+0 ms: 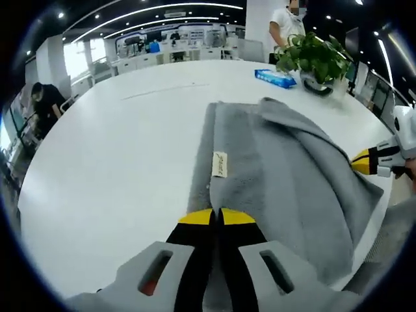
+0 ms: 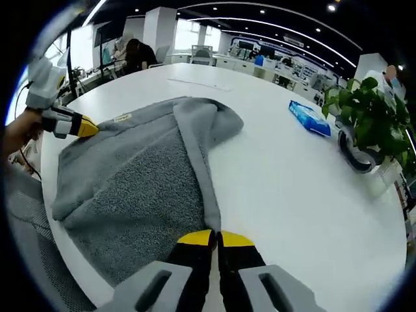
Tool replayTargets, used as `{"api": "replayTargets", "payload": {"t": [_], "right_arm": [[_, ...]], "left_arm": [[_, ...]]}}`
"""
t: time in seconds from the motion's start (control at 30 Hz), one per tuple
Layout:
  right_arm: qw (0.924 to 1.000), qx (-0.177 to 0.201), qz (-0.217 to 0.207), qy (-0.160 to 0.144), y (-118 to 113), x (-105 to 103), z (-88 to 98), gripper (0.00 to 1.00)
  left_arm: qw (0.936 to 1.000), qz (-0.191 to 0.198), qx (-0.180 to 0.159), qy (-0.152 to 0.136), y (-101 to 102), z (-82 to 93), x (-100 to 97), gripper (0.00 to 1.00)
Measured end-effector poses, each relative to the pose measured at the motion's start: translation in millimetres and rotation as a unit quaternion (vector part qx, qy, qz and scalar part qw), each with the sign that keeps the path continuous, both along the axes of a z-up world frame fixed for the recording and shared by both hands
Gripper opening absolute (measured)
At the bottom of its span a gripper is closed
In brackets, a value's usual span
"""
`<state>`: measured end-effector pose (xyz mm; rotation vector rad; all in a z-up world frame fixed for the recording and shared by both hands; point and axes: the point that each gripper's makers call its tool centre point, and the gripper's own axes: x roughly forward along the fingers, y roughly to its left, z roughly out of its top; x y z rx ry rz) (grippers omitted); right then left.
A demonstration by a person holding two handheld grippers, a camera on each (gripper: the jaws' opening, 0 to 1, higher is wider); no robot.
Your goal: Open the folded towel by lifting each exposed corner and separating the folded layers until the towel lies flat within the target outline without major curled edges
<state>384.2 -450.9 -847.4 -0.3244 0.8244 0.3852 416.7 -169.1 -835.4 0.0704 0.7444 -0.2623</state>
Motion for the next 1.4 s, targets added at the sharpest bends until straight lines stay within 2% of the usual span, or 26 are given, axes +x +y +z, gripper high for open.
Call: {"api": "replayTargets", "payload": {"t": [0.1,0.27,0.43,0.7,0.8,0.97,1.13,1.4], "right_arm": [[1.0000,-0.004,-0.003,0.001,-2.3,-0.3,-1.0,0.00],[0.9999,-0.003,-0.011,0.004,-6.1,-0.4,-1.2,0.00],[0.9997,-0.004,-0.024,0.006,-13.1,-0.8,-0.8,0.00],[0.9994,0.001,-0.035,0.010,-17.7,-2.1,-1.8,0.00],[0.9993,0.001,-0.035,0.010,-18.0,-2.3,-1.9,0.00],[0.9993,0.004,-0.037,0.010,-19.6,-2.8,-1.8,0.00],[0.9994,0.004,-0.034,0.008,-19.9,-2.8,-2.4,0.00],[0.9993,0.005,-0.035,0.010,-21.9,-4.2,-2.4,0.00]], "left_arm": [[1.0000,0.006,0.004,0.000,6.1,0.0,-0.1,0.02],[0.9996,0.024,-0.015,0.010,12.0,-0.9,-1.1,0.02],[0.9994,0.034,-0.003,0.004,21.1,2.9,-0.8,0.02],[0.9991,0.042,-0.003,0.006,34.0,3.8,-0.2,0.02],[0.9987,0.045,-0.010,0.021,42.8,0.2,4.2,0.02],[0.9993,0.035,0.005,0.015,50.1,1.4,4.9,0.02],[0.9989,0.042,0.002,0.019,61.8,-0.9,5.7,0.02],[0.9985,0.038,0.035,0.021,84.8,-3.7,3.0,0.02]]}}
